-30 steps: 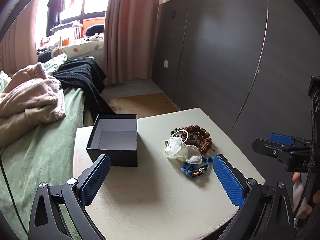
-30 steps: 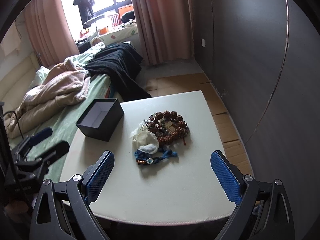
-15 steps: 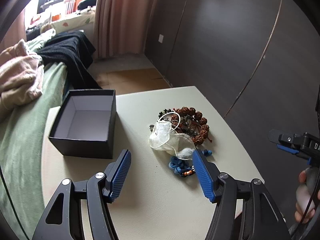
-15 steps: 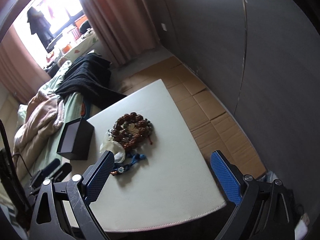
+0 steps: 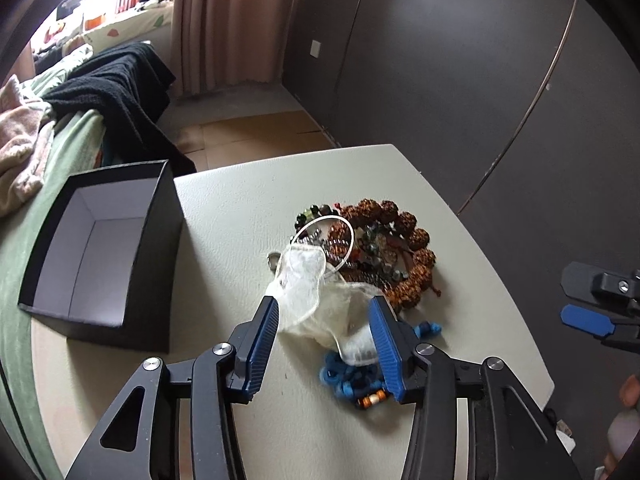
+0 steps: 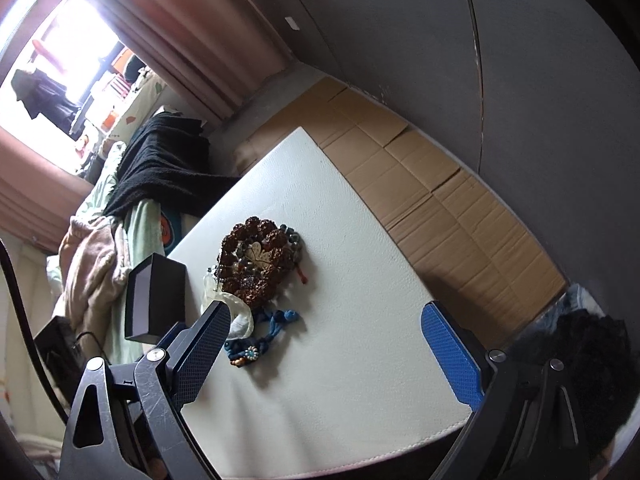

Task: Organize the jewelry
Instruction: 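Grasp the white translucent bag with the left gripper while the right gripper grasps the blue braided bracelet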

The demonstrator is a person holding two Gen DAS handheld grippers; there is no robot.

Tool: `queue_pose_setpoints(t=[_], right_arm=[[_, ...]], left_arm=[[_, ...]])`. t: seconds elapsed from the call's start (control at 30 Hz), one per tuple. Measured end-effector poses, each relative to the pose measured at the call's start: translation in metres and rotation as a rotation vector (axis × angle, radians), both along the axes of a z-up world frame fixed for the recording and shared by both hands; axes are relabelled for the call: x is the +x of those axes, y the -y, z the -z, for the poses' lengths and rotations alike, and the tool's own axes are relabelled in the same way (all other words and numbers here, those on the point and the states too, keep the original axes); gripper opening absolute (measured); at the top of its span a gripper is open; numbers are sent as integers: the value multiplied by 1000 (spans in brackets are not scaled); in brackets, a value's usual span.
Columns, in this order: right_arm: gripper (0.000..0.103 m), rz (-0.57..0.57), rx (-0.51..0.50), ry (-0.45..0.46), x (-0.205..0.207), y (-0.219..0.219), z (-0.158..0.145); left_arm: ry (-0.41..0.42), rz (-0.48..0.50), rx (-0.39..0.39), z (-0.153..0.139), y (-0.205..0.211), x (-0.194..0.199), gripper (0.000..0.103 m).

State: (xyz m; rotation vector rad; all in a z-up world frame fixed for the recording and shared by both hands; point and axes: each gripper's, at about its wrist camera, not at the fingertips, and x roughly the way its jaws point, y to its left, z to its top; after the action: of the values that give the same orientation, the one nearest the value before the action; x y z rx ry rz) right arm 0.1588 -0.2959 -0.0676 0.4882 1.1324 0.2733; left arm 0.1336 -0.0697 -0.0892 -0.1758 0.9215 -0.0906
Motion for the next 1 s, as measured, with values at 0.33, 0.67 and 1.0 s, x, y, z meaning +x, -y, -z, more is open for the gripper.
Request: queue_pose_setpoints(t=[0.33, 0.67, 1.0], right_arm=[[98, -11, 65, -50, 5, -13, 10], [82, -53, 225, -187, 3, -45, 42], [51, -71, 261, -299, 3, -90, 71]], left_arm=[[9, -40, -27, 2, -11, -8, 0], [123, -58, -101, -48, -34, -44, 0], [177, -122, -153, -71, -73, -63, 0]])
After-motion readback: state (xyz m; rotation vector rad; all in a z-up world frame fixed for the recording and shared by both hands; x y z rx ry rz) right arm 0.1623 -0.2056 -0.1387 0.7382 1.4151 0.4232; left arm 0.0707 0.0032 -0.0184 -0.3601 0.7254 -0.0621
